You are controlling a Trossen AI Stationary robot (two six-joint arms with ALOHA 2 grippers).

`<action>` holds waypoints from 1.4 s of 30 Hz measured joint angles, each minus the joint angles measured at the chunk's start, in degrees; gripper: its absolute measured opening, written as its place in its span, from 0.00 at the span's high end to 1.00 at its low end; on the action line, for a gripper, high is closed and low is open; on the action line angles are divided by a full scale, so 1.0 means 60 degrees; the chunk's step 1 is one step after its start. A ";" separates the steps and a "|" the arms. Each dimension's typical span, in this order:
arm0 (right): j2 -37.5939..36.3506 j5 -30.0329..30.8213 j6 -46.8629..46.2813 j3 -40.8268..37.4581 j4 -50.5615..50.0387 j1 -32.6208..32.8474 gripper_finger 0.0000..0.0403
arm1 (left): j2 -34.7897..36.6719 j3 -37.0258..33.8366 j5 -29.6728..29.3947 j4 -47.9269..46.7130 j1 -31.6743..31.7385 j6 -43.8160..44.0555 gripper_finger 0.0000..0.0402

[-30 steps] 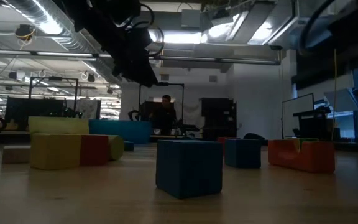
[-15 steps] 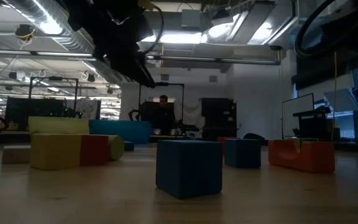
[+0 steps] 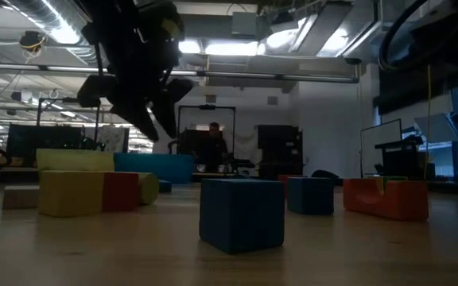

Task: Sort blocks by size
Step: Put the blue rectangular block into the blue bin

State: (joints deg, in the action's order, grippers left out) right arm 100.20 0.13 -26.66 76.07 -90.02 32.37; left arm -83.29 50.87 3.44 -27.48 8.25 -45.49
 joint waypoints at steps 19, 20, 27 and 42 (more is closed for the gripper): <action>0.0000 0.0202 0.0777 0.0007 0.0004 -0.0690 0.61 | -0.1929 0.0000 0.0000 0.0589 0.0574 -0.1820 0.61; 0.0000 0.0209 0.0777 0.0004 0.0003 -0.0730 0.61 | -0.1985 0.0000 -0.0001 0.0558 0.0622 -0.1992 0.61; 0.0000 0.0227 0.1069 0.0007 -0.0004 -0.0730 0.61 | -0.2114 0.0000 0.0004 0.0352 0.0968 -0.2189 0.61; -0.0127 0.2715 0.1941 0.1271 0.0025 -0.1279 0.61 | -0.2536 0.0029 0.0076 0.0477 0.1180 -0.0671 0.62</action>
State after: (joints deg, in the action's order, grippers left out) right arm 99.44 16.42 -15.02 83.70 -89.87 24.69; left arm -98.50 51.05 3.90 -24.61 15.33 -49.52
